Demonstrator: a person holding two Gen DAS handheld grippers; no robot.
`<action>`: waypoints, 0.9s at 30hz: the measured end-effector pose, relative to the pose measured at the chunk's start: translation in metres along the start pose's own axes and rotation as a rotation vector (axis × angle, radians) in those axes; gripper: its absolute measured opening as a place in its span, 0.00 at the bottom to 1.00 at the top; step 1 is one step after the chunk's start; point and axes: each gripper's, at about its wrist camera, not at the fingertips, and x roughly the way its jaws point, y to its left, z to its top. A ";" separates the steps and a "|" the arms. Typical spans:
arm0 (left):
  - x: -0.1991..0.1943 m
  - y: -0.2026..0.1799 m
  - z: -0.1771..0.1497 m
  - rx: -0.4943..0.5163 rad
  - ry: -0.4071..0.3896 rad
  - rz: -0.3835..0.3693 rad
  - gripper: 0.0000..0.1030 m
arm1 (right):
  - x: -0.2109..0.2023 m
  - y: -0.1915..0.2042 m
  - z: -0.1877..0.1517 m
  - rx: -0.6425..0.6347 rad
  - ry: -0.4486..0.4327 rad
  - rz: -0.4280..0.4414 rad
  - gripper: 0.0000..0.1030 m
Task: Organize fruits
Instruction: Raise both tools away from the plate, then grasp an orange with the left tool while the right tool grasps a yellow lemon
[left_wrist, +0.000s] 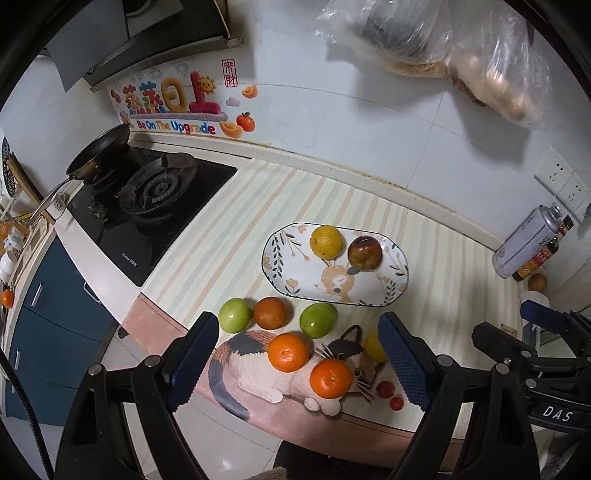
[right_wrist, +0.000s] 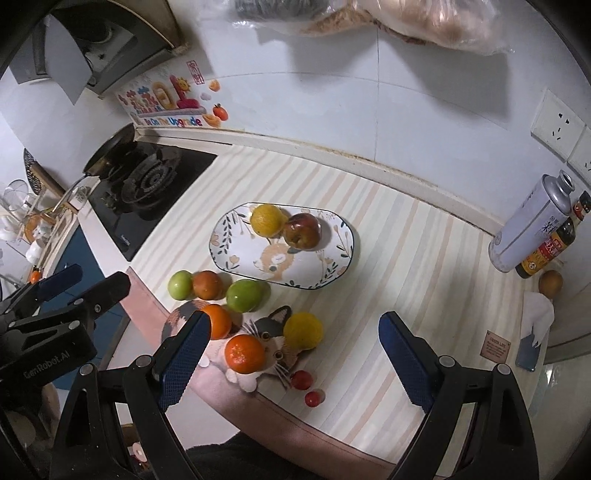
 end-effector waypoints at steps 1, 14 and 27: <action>-0.002 0.000 -0.001 -0.002 -0.004 -0.001 0.85 | -0.003 0.001 0.000 -0.001 -0.002 0.006 0.92; 0.004 0.010 0.000 -0.035 0.013 -0.009 0.86 | -0.001 0.010 0.002 0.000 0.006 0.039 0.92; 0.118 0.058 -0.024 -0.102 0.255 0.056 0.98 | 0.144 -0.022 -0.011 0.148 0.261 0.052 0.92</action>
